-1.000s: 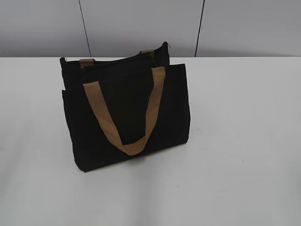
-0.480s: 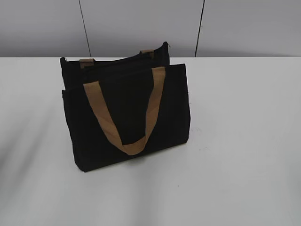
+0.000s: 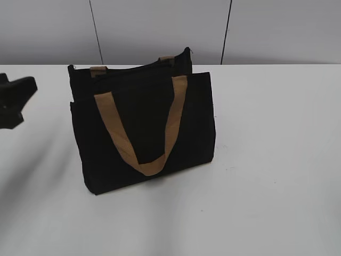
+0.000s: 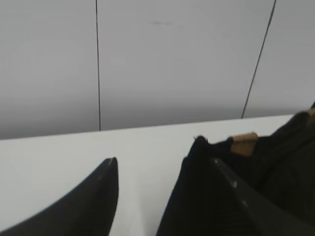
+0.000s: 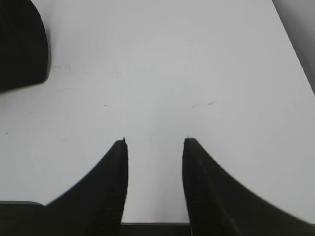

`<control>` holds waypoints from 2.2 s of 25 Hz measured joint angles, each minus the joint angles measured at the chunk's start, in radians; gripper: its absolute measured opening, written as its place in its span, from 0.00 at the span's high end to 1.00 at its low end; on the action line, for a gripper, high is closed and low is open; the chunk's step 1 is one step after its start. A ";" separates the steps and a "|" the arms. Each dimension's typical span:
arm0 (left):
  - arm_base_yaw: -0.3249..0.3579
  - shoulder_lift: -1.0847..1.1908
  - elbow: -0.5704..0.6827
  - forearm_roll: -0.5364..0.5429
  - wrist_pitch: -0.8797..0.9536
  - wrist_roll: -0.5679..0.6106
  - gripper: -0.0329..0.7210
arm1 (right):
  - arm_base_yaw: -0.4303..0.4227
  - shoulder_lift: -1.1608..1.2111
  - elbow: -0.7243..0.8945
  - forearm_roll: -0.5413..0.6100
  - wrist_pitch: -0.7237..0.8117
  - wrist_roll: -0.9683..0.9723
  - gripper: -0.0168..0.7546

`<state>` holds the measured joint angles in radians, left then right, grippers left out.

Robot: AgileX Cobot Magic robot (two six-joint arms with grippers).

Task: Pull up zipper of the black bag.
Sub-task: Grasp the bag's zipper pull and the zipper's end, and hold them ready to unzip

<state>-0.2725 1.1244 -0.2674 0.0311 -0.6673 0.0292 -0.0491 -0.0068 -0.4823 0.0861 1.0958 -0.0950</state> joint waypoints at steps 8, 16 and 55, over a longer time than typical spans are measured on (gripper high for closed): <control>-0.012 0.277 0.000 0.165 -0.103 -0.081 0.39 | 0.000 0.000 0.000 0.001 0.000 0.000 0.60; -0.012 0.439 -0.001 0.251 -0.137 -0.071 0.39 | 0.000 0.000 0.000 0.001 0.000 0.000 0.60; 0.032 0.716 -0.085 0.381 -0.356 -0.042 0.52 | 0.000 0.000 0.000 0.001 0.000 0.000 0.60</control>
<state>-0.2406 1.8405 -0.3522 0.4120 -1.0236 -0.0125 -0.0491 -0.0068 -0.4823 0.0870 1.0958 -0.0950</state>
